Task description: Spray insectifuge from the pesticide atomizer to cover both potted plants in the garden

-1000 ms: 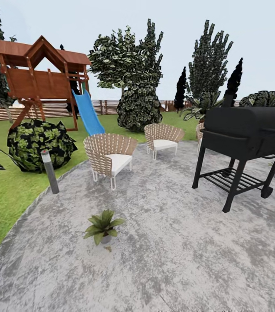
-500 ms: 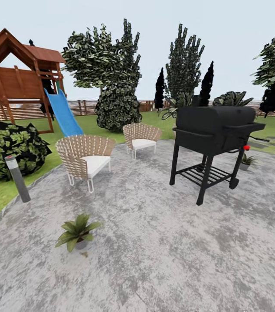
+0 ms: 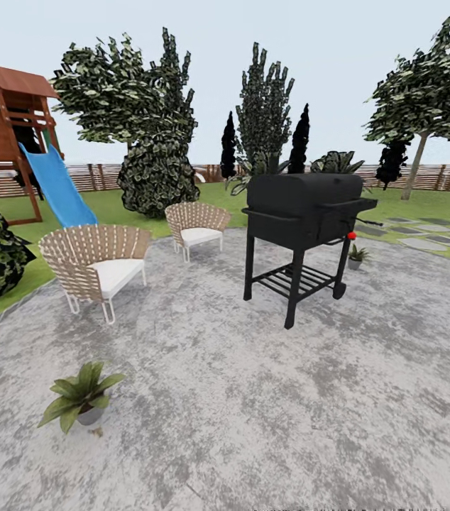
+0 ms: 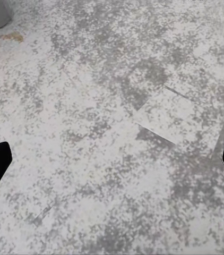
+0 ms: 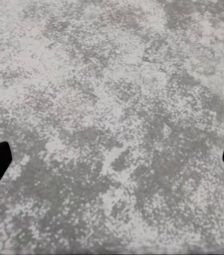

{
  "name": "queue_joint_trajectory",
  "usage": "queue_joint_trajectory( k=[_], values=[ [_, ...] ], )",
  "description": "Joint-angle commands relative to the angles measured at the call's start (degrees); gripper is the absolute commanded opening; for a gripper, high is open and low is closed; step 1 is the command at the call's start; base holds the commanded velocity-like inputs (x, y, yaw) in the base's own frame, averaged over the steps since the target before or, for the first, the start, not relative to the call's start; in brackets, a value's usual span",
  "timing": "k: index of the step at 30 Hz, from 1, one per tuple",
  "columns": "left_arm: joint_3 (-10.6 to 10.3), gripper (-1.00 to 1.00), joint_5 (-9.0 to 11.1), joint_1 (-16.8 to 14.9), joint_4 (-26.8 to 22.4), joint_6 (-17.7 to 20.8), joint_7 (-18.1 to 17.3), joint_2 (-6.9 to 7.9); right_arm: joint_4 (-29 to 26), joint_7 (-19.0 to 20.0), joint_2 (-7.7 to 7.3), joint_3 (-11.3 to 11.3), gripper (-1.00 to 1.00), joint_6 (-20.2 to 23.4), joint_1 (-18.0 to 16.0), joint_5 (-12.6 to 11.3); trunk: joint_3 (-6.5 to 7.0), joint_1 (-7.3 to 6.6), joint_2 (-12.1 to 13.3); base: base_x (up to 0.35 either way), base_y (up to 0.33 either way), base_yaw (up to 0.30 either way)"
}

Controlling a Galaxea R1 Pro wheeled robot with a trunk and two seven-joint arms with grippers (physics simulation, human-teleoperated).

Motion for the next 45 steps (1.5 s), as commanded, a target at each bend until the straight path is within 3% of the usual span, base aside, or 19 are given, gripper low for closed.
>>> queue_joint_trajectory(
  k=[1,27,45],
  values=[
    [-0.01,1.0,0.04,-0.02,0.02,-0.17,-0.03,0.01,0.05,0.03,0.0,-0.02,1.0,-0.18,-0.05,0.0,-0.06,0.0,-0.03,0.0,-0.014,-0.27],
    [0.16,1.0,0.09,-0.02,0.02,-0.19,-0.03,0.01,0.05,0.03,0.09,0.0,1.0,-0.18,-0.05,0.0,-0.06,0.0,-0.03,0.0,-0.001,-0.27],
    [0.16,1.0,0.13,-0.02,0.02,-0.19,0.04,0.1,0.08,0.03,0.09,0.07,1.0,-0.18,-0.05,0.0,-3.09,3.95,-7.25,0.0,0.0,-0.276]
  ],
)
